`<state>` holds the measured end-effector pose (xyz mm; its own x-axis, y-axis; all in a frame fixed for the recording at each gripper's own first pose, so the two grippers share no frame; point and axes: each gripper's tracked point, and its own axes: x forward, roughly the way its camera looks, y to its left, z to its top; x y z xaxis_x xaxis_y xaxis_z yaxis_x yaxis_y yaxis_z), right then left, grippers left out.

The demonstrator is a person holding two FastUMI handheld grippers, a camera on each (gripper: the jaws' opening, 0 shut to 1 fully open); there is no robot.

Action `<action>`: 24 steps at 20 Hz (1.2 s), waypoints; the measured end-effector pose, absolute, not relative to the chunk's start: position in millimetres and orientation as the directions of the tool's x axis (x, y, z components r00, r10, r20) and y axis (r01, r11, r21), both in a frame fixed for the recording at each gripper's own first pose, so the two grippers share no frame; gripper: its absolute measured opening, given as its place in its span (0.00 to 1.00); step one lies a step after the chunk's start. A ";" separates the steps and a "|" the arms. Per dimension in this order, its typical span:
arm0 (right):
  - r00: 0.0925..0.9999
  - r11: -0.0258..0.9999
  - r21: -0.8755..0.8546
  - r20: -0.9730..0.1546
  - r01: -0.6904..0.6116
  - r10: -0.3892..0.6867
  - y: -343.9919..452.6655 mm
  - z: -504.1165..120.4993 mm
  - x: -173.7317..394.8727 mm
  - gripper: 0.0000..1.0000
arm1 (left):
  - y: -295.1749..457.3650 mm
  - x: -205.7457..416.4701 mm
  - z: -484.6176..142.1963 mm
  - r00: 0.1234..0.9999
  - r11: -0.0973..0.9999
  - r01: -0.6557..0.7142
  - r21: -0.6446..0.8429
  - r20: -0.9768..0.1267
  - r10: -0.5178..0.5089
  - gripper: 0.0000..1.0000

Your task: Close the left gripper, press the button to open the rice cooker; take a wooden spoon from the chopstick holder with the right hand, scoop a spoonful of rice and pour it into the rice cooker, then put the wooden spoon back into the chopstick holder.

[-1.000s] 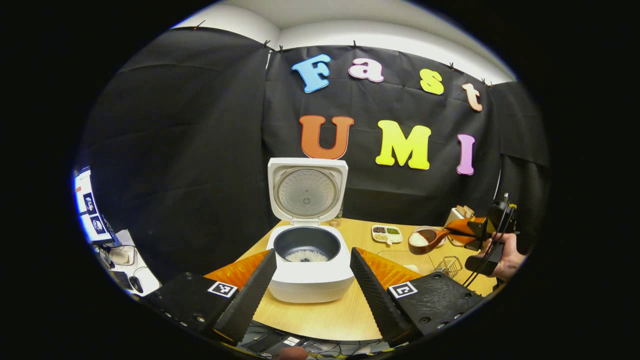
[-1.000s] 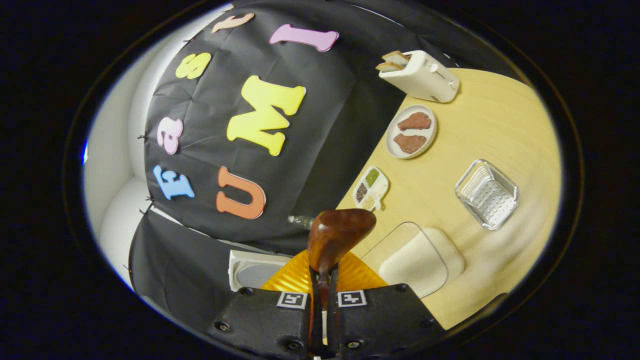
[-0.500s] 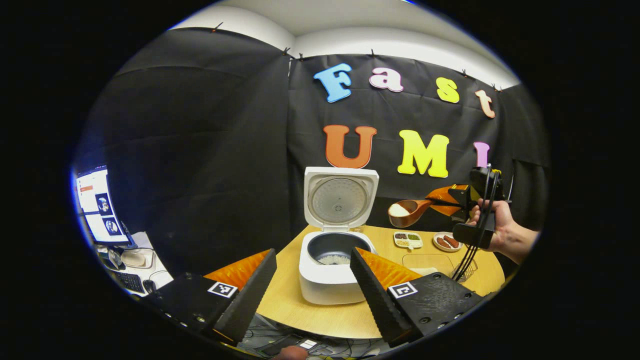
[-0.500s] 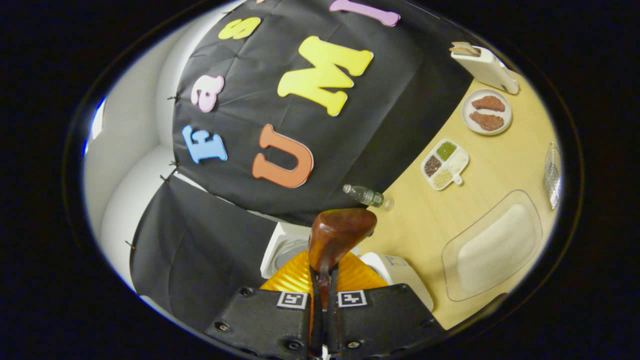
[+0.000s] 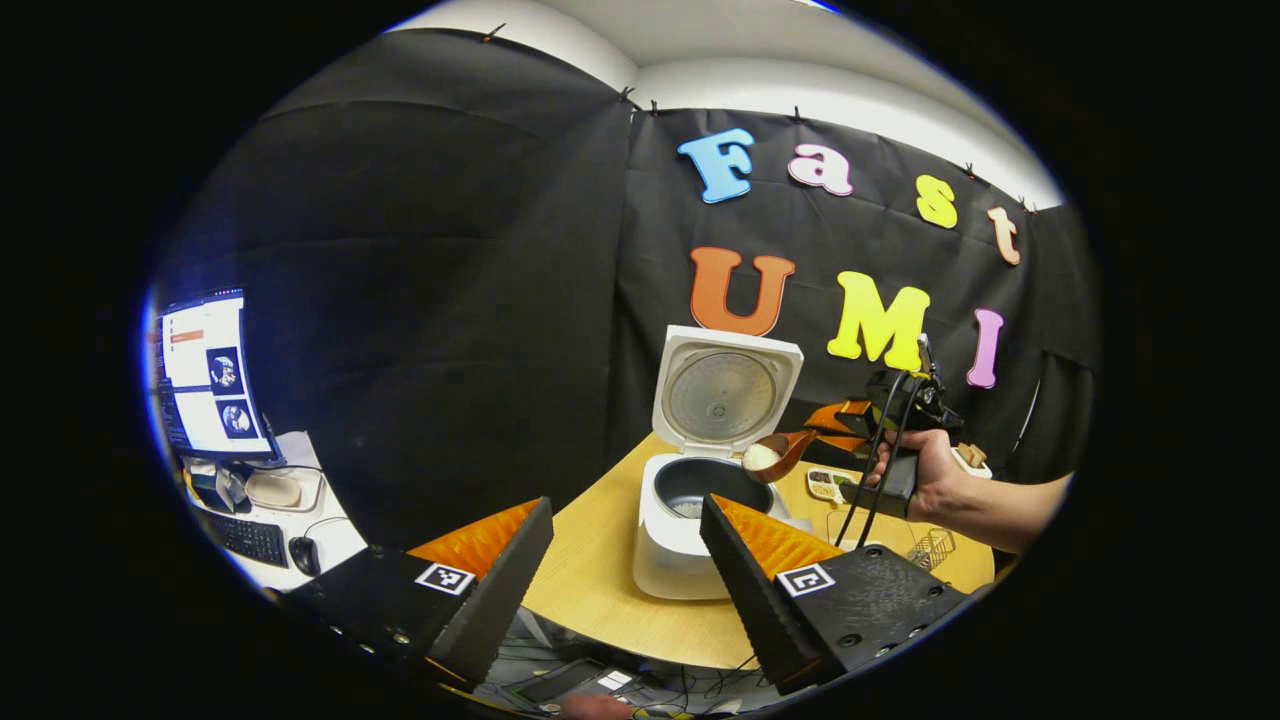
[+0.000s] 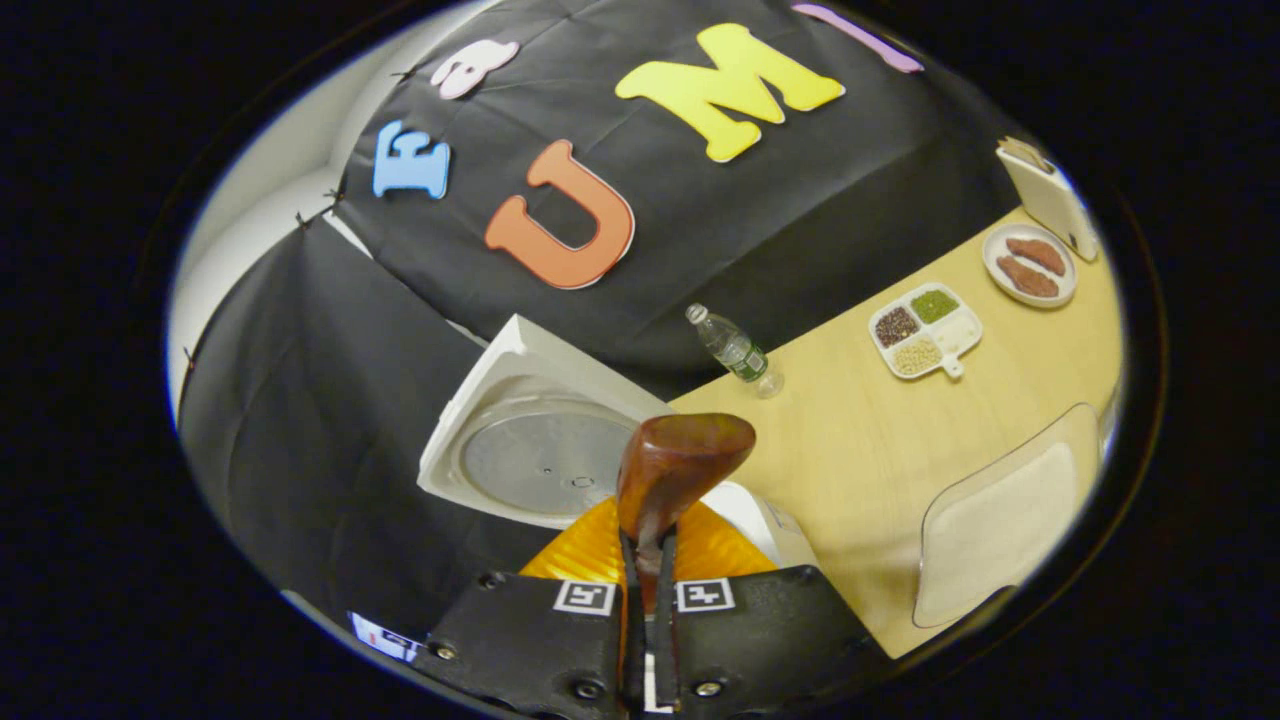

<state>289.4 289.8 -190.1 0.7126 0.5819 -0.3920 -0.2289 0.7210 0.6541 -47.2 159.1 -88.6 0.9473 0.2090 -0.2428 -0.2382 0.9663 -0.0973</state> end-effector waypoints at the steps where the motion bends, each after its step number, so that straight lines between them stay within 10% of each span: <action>1: 0.712 0.729 0.644 -0.398 -0.232 0.578 293.6 -195.1 291.4 0.09 | 163.3 -48.2 -90.7 0.945 0.964 -0.246 -0.102 -0.246 0.215 0.94; 24: 0.751 0.855 0.139 -0.422 -0.500 0.508 327.0 -191.5 294.6 0.09 | 178.6 -59.1 -102.9 0.934 0.949 -0.289 -0.127 -0.253 0.251 0.94</action>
